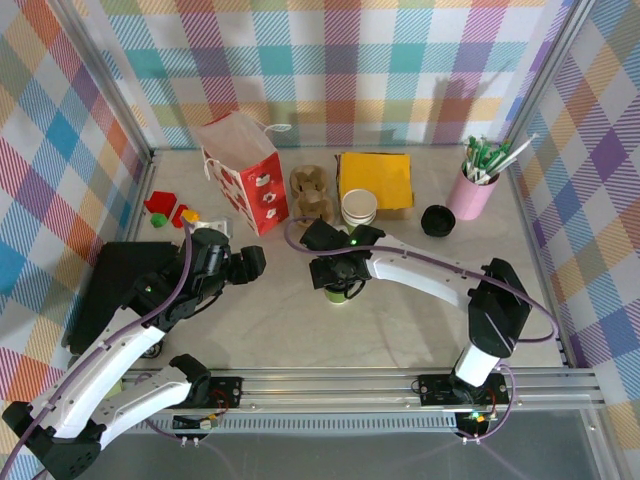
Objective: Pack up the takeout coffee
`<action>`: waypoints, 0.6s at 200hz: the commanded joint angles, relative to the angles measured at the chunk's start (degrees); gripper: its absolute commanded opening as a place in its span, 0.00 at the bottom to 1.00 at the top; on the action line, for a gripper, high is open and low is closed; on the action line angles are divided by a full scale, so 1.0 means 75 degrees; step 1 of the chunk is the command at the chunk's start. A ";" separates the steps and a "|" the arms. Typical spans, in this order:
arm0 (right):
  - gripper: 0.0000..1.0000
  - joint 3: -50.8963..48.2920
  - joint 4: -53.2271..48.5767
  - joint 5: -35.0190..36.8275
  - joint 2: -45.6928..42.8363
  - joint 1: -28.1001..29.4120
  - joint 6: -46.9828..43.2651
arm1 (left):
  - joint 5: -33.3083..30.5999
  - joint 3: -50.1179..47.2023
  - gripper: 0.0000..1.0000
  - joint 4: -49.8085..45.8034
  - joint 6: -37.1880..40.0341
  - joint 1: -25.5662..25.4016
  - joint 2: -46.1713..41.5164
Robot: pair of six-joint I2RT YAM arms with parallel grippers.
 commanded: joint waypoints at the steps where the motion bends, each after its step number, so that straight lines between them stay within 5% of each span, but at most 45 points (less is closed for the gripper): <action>1: 0.82 0.0165 -0.0177 0.0050 0.0201 0.0028 -0.0118 | -0.0083 -0.0119 0.74 -0.0040 0.0111 0.0062 -0.0115; 120: 0.76 -0.0346 -0.0635 0.0170 -0.0478 -0.0648 -0.0557 | -0.0116 -0.0082 0.75 -0.0087 0.0111 0.0066 -0.0117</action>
